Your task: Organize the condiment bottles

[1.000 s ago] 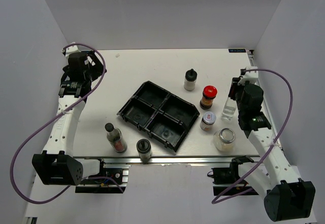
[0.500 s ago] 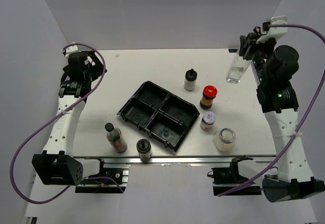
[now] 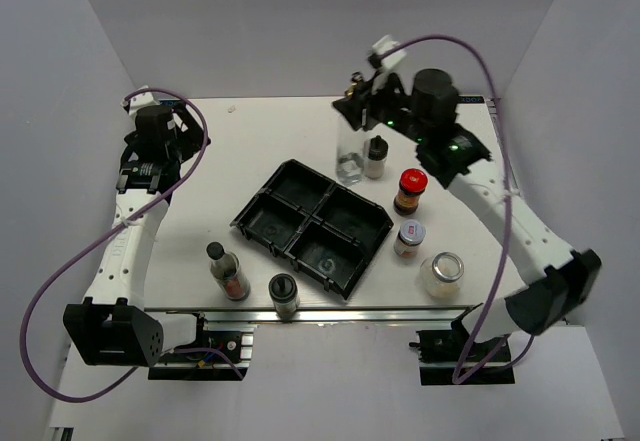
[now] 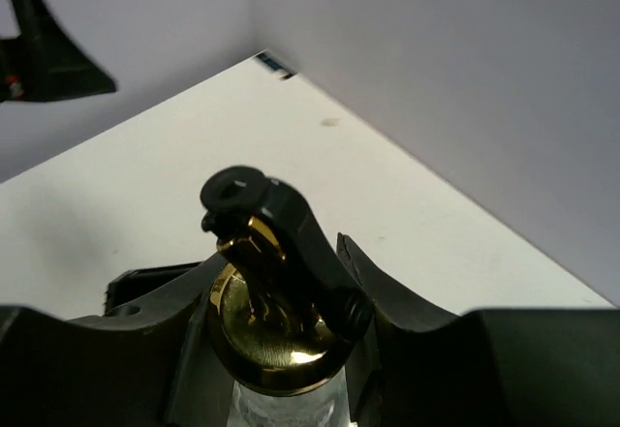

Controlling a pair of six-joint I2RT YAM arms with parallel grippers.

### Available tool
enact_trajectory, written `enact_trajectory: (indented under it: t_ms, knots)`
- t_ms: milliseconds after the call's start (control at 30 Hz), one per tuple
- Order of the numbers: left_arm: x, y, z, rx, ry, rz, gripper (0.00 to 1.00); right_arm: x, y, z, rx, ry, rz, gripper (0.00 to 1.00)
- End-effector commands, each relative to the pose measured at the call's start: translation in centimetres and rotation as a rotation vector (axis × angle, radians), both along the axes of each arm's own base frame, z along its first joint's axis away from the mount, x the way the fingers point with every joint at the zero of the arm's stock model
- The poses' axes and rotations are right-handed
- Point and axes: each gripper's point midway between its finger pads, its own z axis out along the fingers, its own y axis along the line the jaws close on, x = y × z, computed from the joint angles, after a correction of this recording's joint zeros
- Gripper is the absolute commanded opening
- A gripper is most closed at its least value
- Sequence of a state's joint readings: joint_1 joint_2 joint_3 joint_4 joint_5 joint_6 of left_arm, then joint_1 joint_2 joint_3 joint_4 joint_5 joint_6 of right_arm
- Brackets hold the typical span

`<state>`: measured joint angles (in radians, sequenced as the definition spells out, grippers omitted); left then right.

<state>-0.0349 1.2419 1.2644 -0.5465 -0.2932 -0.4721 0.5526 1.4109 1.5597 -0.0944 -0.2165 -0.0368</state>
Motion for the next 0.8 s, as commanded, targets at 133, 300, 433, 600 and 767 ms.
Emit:
enact_trajectory:
  t_ms: [133,300,433,600,767]
  knots:
    - [-0.2,0.1,0.6,-0.012,-0.016,0.014,0.98,-0.6,7.2,4.0,0.064,-0.21,0.134,0.0]
    - [-0.1,0.1,0.3,-0.016,-0.013,0.012,0.98,0.8,10.6,0.4,0.025,-0.176,0.181,0.0]
    - [0.0,0.1,0.0,-0.015,-0.007,0.015,0.98,2.1,12.1,-2.8,-0.012,-0.15,0.2,0.0]
    - [0.2,0.3,-0.7,-0.008,0.012,0.028,0.98,2.6,12.7,-6.0,-0.039,-0.109,0.207,0.0]
    - [0.1,0.3,-1.0,-0.013,0.02,0.033,0.98,2.7,12.5,-10.4,-0.065,-0.047,0.196,0.0]
